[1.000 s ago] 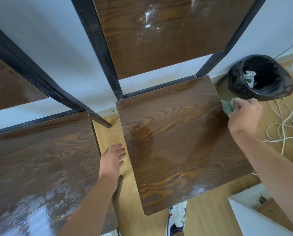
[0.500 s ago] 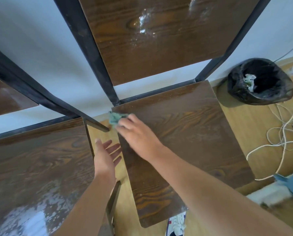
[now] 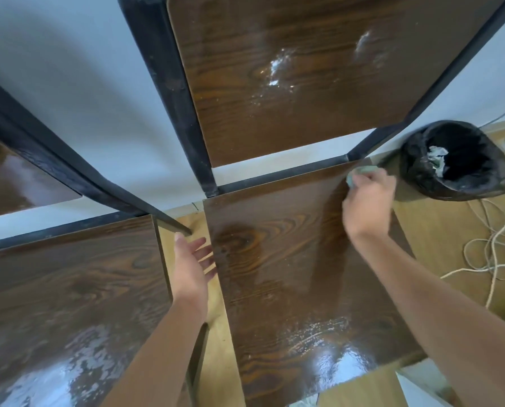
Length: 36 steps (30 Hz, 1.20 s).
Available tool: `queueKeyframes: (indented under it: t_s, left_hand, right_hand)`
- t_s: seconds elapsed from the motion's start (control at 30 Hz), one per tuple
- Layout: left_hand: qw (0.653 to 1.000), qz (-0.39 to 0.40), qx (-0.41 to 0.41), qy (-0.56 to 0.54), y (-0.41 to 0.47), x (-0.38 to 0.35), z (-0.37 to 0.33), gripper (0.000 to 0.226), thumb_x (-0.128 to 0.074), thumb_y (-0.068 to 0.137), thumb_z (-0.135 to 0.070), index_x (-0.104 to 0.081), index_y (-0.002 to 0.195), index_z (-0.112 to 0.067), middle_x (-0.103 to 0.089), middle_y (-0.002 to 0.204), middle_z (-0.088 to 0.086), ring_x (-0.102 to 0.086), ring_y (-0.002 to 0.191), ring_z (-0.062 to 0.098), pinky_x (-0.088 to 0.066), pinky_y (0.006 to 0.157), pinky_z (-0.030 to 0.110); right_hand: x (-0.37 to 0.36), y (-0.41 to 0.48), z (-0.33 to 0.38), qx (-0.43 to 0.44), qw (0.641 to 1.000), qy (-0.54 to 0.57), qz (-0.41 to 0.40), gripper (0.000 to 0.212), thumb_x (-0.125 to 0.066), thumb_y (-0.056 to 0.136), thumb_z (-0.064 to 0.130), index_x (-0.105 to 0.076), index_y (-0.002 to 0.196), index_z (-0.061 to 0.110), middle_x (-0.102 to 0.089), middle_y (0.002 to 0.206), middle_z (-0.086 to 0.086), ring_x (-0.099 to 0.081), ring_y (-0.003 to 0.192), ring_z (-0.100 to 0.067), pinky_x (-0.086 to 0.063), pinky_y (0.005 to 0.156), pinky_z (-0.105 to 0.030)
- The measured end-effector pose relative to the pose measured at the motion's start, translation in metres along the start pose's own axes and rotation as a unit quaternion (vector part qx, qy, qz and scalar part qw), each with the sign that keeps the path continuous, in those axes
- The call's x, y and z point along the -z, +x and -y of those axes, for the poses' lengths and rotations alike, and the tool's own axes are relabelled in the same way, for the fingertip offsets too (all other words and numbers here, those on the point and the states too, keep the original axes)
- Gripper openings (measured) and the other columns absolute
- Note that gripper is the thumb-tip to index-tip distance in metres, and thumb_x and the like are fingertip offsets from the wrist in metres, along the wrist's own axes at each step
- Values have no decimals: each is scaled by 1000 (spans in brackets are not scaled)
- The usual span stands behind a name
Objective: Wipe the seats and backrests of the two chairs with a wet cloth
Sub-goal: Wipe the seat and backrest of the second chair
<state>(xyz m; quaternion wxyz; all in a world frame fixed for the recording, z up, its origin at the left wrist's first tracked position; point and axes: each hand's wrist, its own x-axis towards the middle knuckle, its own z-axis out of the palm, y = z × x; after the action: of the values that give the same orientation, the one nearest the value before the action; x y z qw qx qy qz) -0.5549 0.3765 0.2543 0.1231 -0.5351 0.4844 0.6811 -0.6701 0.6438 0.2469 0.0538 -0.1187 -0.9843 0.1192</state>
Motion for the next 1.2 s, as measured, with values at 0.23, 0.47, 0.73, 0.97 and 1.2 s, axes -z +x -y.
queueKeyframes:
  t_s: [0.23,0.47,0.73,0.97,1.2]
  left_hand:
    - [999,-28,-13,-25,-1,3,-2,65,-21,104,-63,-69,112,-20,-75,117,8,-69,111,26,-53,97,46]
    - [997,-20,33,-62,-5,20,4,82,-19,93,-80,-70,126,-25,-74,122,8,-66,115,28,-43,111,50]
    - [1000,-4,-3,15,-2,38,15,85,-13,98,-75,-61,139,-18,-70,130,5,-63,123,26,-41,115,50]
    - [998,39,-6,47,-4,49,20,86,-25,92,-79,-29,162,-29,-39,164,-2,-42,145,19,-30,116,46]
    - [993,72,-9,93,-3,55,35,78,-23,99,-73,-30,162,-28,-41,163,-2,-39,148,18,-25,124,47]
  right_hand:
    - [-38,-112,163,256,951,114,130,38,-68,87,5,-66,124,1,-59,112,-14,-49,106,-26,-51,87,-33]
    - [-27,-176,144,373,877,166,254,30,-65,84,2,-72,112,7,-62,104,-8,-47,105,-24,-47,93,-33]
    - [-18,-97,109,119,981,135,76,33,-70,88,-1,-73,120,7,-63,113,-10,-53,107,-22,-58,91,-35]
    - [19,-261,56,414,829,165,338,31,-66,85,9,-61,114,18,-51,107,2,-42,97,-15,-52,75,-29]
    - [37,-207,54,288,910,252,161,32,-60,88,0,-72,114,14,-60,105,-4,-54,97,-20,-51,83,-28]
